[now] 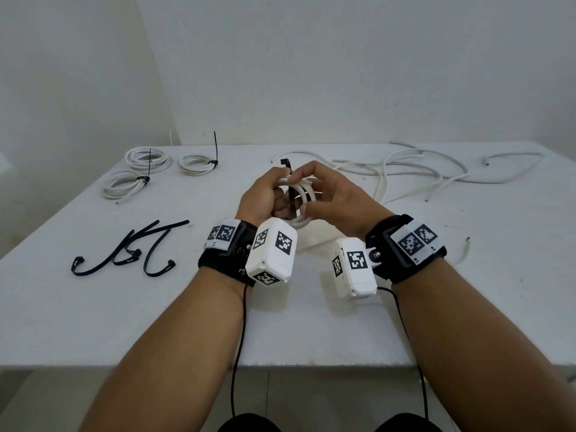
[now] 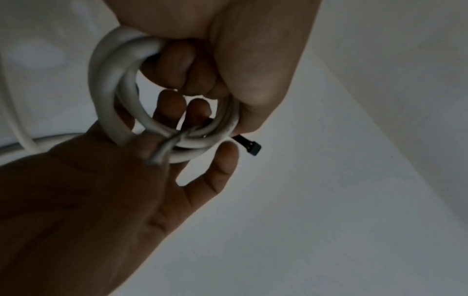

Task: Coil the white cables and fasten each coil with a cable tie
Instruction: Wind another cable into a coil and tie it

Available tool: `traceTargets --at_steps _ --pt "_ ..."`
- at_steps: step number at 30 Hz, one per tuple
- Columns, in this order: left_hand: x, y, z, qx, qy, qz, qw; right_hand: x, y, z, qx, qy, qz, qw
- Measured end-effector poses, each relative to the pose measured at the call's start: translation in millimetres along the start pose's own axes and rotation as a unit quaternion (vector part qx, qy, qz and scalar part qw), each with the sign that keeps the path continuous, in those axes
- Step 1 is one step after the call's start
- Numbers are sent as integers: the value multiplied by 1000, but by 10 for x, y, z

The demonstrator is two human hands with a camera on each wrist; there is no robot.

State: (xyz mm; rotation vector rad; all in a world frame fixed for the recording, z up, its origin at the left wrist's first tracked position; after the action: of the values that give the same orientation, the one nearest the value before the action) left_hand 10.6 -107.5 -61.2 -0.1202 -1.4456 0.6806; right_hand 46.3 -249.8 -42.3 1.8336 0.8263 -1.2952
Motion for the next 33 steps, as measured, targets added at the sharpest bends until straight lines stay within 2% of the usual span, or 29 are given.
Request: traceTargets --at_steps 2,5,7,11,16,23,27,33 --pt "-13 14 -12 11 4 -8 1000 8 -34 4 -14 13 65 998" --pt "-8 -11 39 22 13 -6 1000 13 -45 -6 0 12 96 995" --pt "2 -34 78 40 0 -16 999 28 -28 -26 52 17 149 987" --pt "10 -106 108 38 -24 -32 998 115 -6 -83 132 33 167 977" --pt "53 -159 142 54 -35 -19 998 176 -59 -115 160 80 297 938" --pt "34 -55 88 79 -29 -35 996 124 30 -101 214 131 280 927" --pt "-1 -36 93 49 -31 -76 995 115 46 -89 198 138 272 932" --pt "-79 -110 93 10 -23 -111 993 104 150 -44 254 116 236 931"
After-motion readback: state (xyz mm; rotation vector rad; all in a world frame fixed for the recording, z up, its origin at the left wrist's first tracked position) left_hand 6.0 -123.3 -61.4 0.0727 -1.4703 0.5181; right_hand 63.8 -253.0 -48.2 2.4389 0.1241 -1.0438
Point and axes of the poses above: each hand's wrist, its own z-axis away from the middle knuckle, its own y-axis out of the back of the hand, x = y × z, the point moved 2 cm from there along -z, towards the middle knuckle, and after that the axes turned 6 degrees about -x, right-handed, at the moved point
